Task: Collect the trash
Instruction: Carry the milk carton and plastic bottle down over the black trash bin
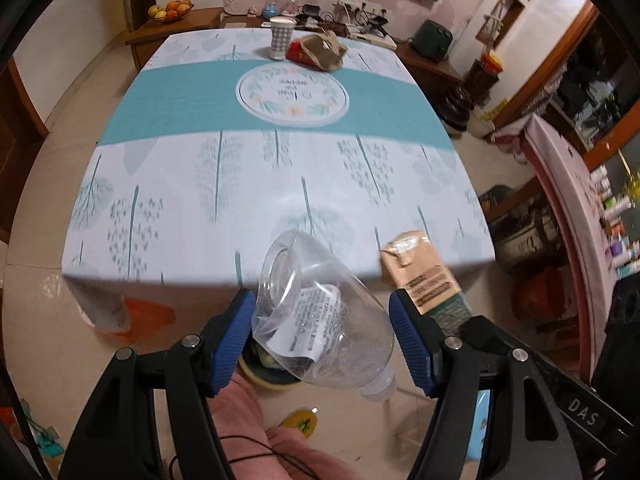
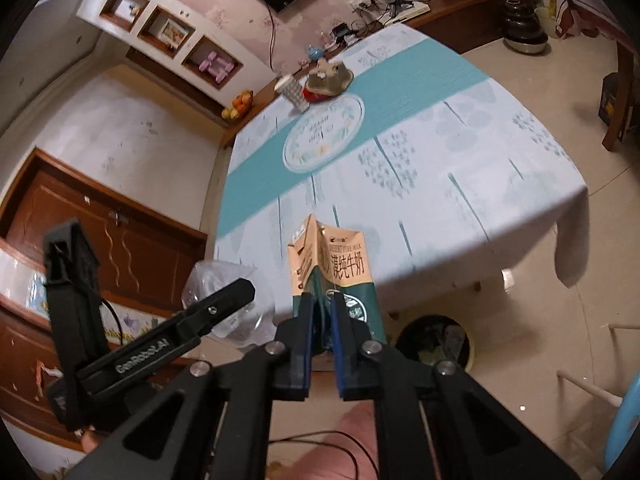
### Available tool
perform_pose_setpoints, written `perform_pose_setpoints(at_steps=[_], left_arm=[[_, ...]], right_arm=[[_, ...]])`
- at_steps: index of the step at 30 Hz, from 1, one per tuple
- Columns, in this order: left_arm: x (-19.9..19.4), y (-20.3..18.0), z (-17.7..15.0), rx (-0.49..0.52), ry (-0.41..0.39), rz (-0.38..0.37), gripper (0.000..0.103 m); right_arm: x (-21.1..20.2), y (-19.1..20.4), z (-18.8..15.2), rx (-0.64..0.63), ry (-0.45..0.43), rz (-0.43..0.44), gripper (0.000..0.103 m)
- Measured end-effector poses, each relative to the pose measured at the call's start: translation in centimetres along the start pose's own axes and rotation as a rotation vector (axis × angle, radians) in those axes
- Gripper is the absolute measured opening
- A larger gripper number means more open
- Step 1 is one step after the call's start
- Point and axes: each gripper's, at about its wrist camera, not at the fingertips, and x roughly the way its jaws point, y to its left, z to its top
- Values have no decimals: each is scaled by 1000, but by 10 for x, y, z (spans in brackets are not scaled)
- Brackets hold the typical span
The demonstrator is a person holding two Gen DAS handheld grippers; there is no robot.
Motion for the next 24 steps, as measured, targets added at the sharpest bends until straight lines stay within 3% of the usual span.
perform_pose_setpoints(at_steps=[10, 15, 24], left_arm=[[29, 5, -46, 53, 82, 22, 67], [81, 19, -70, 87, 157, 30, 67], [192, 40, -98, 163, 201, 62, 68]], right_arm=[[24, -20, -52, 52, 91, 14, 8], [61, -52, -72, 137, 146, -26, 8], [150, -127, -108, 289, 196, -113, 8]])
